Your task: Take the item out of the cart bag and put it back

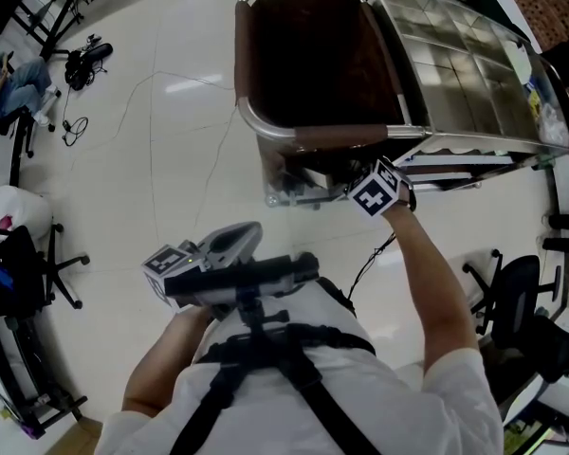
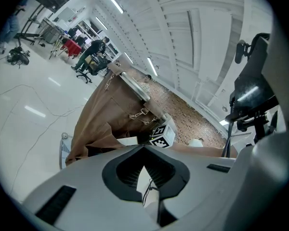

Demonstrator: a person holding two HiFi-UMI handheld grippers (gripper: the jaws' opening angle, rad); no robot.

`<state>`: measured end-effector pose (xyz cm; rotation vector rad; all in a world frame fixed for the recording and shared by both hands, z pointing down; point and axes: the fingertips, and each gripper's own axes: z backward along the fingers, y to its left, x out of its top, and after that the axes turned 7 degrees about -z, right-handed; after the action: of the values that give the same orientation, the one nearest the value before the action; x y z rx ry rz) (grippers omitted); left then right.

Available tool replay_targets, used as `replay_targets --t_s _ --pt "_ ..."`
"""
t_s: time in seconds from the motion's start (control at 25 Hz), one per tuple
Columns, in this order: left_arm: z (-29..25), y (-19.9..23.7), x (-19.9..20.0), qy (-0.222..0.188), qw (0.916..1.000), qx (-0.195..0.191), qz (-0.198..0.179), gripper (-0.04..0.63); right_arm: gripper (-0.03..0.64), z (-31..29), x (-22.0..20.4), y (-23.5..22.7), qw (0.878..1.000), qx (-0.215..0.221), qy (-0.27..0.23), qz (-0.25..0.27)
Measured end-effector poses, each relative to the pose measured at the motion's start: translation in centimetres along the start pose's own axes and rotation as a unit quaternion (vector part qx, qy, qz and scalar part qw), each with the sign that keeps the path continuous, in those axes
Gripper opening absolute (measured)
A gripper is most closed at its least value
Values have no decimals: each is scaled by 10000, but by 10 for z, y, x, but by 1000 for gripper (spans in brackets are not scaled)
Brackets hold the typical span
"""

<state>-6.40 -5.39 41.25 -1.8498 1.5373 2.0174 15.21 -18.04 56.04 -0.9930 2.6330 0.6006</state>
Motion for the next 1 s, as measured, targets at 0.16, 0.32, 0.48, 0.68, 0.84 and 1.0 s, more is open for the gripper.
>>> replay_targets --t_s 0.16,0.32,0.48,0.68,0.84,1.0 --pt "3 1 -1 46 10000 -21 -14 5 176 -2 1 2 9997 -21 226 116" --pt "4 1 0 4 10000 -1 9 5 176 -6 -3 6 9982 -20 475 354" --pt "5 3 -1 8 10000 -8 7 5 176 -11 -9 7 9947 -94 741 706" --pt "6 4 1 -48 10000 -3 21 5 175 -14 -15 7 9897 -204 998 1006" --pt "8 3 3 -88 10000 8 10 5 156 -15 -19 4 9856 -435 1205 1102" --pt "13 2 0 -15 10000 -28 12 5 144 -16 -20 2 9839 -614 1165 1207"
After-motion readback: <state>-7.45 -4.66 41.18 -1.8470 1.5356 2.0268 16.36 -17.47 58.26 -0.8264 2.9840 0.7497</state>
